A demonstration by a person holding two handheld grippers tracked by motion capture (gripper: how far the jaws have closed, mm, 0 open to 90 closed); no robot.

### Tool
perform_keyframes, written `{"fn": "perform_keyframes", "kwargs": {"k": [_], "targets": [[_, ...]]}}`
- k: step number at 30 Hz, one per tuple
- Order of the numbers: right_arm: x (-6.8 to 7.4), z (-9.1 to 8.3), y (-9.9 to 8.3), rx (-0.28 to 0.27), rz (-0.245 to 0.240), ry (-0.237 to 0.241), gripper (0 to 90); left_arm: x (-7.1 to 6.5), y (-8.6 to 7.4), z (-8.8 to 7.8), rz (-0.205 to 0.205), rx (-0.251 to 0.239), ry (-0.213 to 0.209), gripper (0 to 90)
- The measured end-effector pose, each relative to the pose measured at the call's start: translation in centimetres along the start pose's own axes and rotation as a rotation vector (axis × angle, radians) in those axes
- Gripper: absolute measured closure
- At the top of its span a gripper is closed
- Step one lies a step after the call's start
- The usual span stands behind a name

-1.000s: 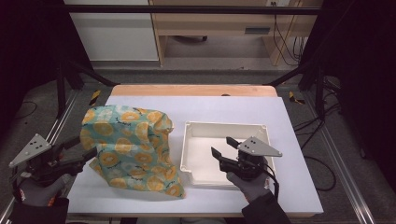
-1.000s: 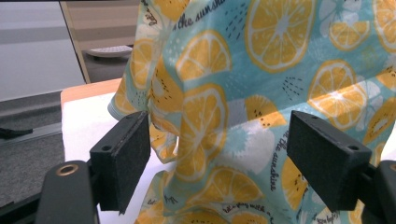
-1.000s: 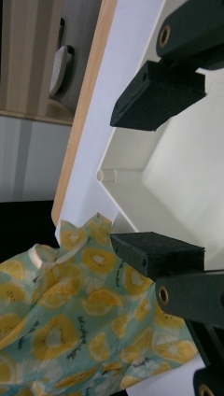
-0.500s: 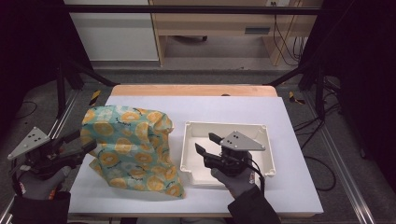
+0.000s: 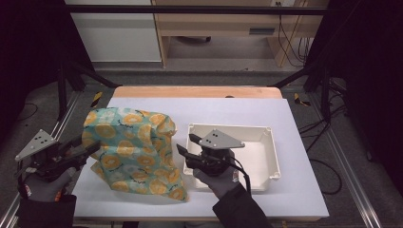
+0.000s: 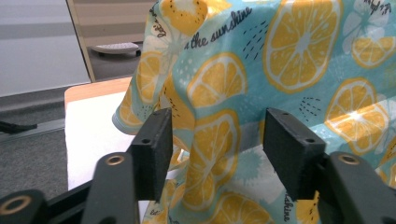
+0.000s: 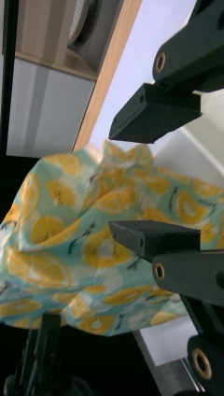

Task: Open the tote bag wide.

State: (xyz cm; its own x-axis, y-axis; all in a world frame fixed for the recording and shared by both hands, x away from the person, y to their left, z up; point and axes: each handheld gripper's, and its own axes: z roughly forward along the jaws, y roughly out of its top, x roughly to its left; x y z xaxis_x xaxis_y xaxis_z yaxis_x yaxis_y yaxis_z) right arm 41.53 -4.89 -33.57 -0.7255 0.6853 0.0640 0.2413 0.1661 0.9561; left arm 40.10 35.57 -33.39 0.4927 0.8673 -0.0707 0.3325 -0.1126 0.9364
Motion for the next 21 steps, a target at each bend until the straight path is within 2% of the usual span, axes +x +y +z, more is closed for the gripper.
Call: {"fn": "perform_keyframes", "kwargs": {"k": [4, 9, 18, 21], "targets": [[0.8, 1.2, 0.4, 0.006, -0.002, 0.022, 51.8, 0.0, -0.1, 0.0, 0.004, 0.007, 0.002, 50.6], [1.6, 2.8, 0.7, 0.015, 0.001, 0.038, 54.8, 0.0, -0.2, -0.2, 0.001, 0.007, 0.007, 61.5], [2.1, 3.8, 1.0, 0.016, 0.006, 0.047, 59.7, -0.2, -0.3, -0.4, -0.007, 0.004, 0.037, 75.3], [2.5, 4.2, 1.6, 0.018, -0.002, 0.058, 64.3, -0.3, -0.3, -0.5, -0.006, 0.006, 0.047, 79.9]]}}
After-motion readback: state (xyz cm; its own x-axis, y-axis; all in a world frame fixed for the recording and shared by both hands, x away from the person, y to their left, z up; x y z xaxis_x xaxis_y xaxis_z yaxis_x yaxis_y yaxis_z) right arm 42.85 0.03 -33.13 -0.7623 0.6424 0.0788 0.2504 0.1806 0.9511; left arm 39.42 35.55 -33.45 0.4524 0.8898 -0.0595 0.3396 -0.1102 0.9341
